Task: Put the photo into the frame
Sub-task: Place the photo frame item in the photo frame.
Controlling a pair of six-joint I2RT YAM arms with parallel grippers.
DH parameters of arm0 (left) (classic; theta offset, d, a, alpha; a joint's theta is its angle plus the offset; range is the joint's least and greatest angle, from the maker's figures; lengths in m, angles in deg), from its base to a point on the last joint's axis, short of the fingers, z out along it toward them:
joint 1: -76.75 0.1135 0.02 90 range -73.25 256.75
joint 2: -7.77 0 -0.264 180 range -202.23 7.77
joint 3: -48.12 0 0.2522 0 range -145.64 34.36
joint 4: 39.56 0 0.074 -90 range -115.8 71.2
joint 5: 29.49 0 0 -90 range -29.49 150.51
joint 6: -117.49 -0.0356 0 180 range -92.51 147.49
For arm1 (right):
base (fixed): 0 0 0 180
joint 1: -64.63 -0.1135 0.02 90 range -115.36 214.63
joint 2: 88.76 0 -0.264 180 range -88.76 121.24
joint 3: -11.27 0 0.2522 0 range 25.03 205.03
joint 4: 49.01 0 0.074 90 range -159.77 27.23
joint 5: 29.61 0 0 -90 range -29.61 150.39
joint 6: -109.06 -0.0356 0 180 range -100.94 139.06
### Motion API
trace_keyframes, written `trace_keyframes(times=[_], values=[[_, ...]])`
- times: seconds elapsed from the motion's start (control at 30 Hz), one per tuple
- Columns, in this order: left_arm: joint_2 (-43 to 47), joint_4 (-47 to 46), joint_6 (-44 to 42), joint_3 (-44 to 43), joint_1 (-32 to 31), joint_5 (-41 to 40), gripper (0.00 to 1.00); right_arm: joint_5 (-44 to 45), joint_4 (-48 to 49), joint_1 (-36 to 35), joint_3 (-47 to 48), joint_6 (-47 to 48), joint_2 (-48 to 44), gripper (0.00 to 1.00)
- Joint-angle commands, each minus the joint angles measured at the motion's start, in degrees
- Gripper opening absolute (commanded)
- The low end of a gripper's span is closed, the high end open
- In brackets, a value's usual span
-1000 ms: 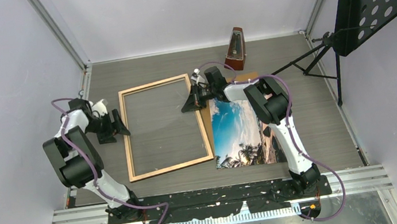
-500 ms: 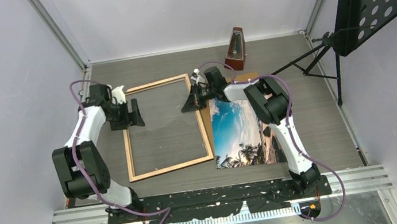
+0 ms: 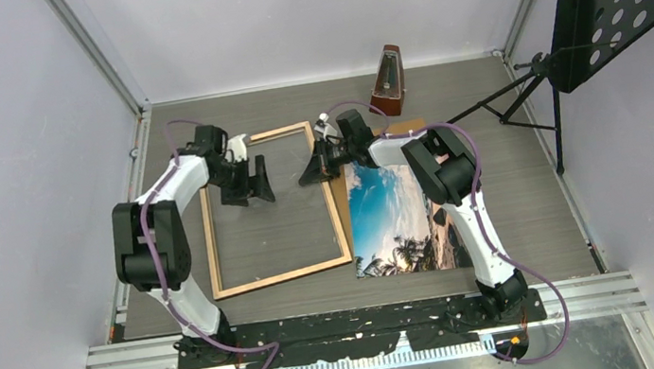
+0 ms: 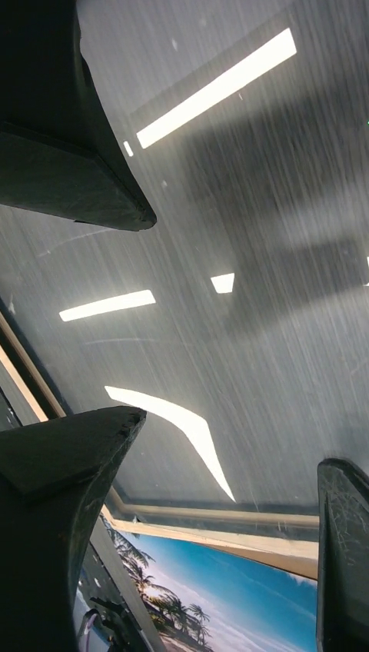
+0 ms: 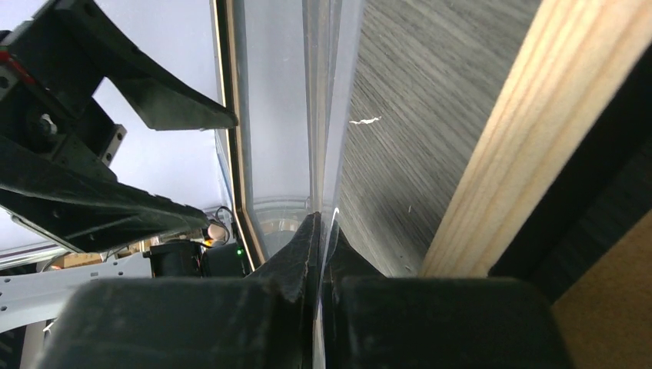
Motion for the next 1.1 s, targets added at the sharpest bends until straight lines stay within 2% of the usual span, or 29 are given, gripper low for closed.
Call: trace_keyframes(times=[0.0,0.8,1.07], values=[[-3.2,-1.8,3.1,-2.7,-1.7,2.2,0.83,3.7,-2.9,-0.5,0.6,2.9,-0.9,0.06],[-6.7,-4.2,4.4,-1.8,-4.0,0.6,0.82,4.4,-3.7,-0.5,0.2,3.4,-1.7,0.06],[-6.9,-4.3,4.3,-1.4,-4.0,0.2,0.82,4.9,-4.8,-0.5,0.4,4.0,-2.2,0.2]])
